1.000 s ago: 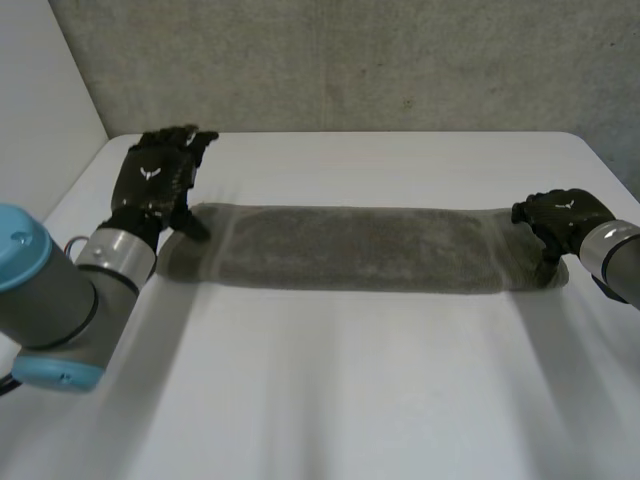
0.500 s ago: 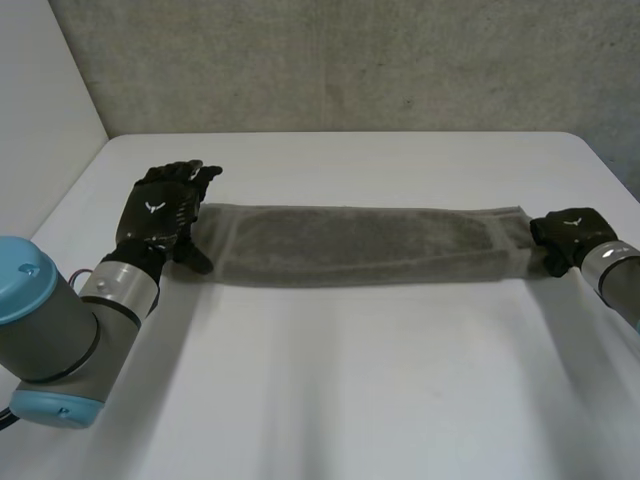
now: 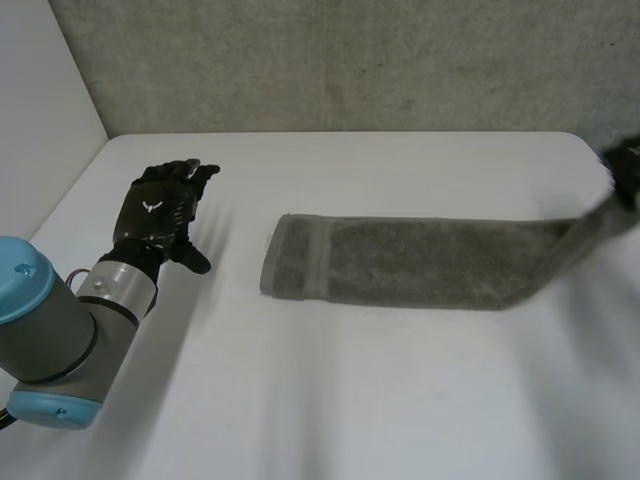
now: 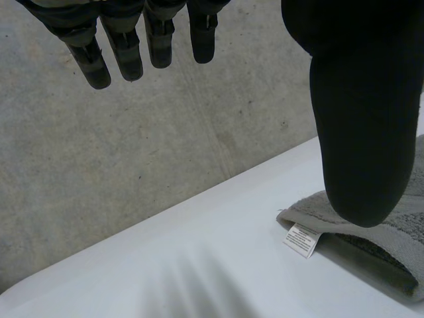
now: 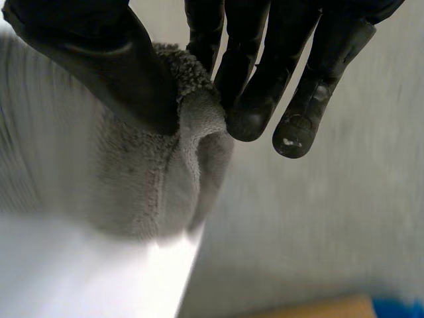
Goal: Fold the towel.
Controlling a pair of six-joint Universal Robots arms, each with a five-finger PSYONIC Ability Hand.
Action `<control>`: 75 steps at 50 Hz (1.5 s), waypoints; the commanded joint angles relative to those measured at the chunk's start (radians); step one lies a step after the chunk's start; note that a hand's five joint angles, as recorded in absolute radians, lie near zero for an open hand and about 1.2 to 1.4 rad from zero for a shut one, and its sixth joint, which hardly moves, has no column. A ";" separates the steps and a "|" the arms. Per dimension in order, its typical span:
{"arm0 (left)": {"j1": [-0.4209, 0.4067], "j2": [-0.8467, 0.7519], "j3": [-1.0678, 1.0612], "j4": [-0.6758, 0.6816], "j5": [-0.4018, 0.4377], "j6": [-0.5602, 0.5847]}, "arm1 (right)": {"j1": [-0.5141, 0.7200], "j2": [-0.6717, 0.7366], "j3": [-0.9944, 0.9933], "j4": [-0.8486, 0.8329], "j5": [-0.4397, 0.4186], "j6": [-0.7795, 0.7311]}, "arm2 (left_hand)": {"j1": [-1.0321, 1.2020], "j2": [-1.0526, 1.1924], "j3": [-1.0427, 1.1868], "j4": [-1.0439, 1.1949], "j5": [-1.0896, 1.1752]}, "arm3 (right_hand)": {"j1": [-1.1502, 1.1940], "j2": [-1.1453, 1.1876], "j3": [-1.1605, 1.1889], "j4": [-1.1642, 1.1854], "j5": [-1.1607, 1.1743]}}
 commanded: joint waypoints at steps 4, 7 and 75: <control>-0.002 -0.001 -0.003 0.000 -0.001 0.002 | 0.547 0.117 -0.094 -0.143 -0.123 0.012 | 0.004 0.005 0.008 0.009 -0.027 | 0.076 0.081 0.057 0.064 0.075; -0.002 -0.003 -0.009 0.000 0.000 0.002 | 0.664 0.209 -0.105 -0.161 -0.136 -0.040 | 0.004 0.005 0.008 0.009 -0.027 | 0.076 0.081 0.057 0.064 0.075; -0.294 -0.288 0.306 -0.127 -0.182 0.121 | 0.221 -0.163 0.435 -0.057 -0.137 0.042 | 0.010 0.011 0.014 0.015 -0.021 | 0.076 0.081 0.057 0.064 0.075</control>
